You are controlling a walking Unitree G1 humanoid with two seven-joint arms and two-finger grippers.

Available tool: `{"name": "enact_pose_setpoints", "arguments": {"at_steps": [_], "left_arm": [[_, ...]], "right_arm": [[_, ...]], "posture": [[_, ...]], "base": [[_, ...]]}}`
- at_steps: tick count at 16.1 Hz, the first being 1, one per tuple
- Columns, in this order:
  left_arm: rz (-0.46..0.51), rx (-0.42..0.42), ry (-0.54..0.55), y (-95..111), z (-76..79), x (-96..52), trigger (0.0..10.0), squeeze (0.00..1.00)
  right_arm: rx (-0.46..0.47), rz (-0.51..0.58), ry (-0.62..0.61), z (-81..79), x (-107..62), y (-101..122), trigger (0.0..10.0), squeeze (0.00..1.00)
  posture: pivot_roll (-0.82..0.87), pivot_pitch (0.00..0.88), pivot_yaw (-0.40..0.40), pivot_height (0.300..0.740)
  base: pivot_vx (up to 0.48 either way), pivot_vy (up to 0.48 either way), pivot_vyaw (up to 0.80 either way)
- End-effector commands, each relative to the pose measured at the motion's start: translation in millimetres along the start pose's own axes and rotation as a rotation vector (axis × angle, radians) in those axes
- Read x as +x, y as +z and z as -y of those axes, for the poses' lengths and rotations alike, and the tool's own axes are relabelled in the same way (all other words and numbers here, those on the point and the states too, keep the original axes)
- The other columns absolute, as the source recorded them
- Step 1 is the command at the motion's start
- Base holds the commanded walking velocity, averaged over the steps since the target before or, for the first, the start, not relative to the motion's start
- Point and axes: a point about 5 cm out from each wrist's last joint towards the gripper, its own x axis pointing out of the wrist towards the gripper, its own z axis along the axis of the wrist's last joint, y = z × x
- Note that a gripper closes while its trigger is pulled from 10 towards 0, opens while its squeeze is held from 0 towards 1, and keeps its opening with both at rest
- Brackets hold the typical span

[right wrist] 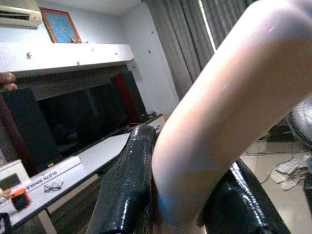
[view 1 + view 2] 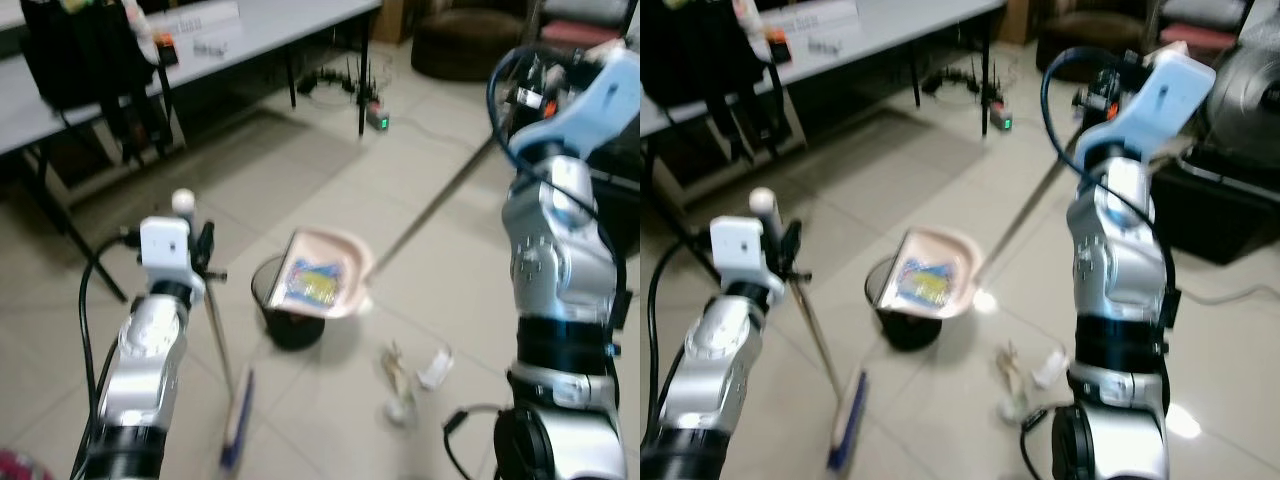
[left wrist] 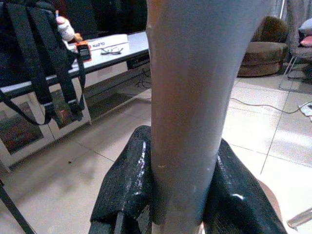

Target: Sweep floor

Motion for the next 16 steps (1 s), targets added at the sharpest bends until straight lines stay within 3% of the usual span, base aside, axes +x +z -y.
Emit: {"name": "enact_pose_setpoints", "arguments": {"at_steps": [1, 16], "left_arm": [[0.042, 0.001, -0.012, 8.7, 4.8, 3.6, 10.0, 0.00], [0.048, 0.017, -0.025, 7.9, 6.9, 2.0, 10.0, 0.00]], "right_arm": [[-0.002, 0.073, -0.016, 4.0, 3.0, 16.0, 10.0, 0.00], [0.003, 0.058, 0.000, 0.2, 1.0, 9.2, 10.0, 0.00]], "posture": [[-0.09, 0.000, 0.059, 0.740], [-0.08, 0.000, 0.048, 0.740]], "base": [[0.420, 0.000, 0.00], [0.424, 0.000, 0.00]]}}
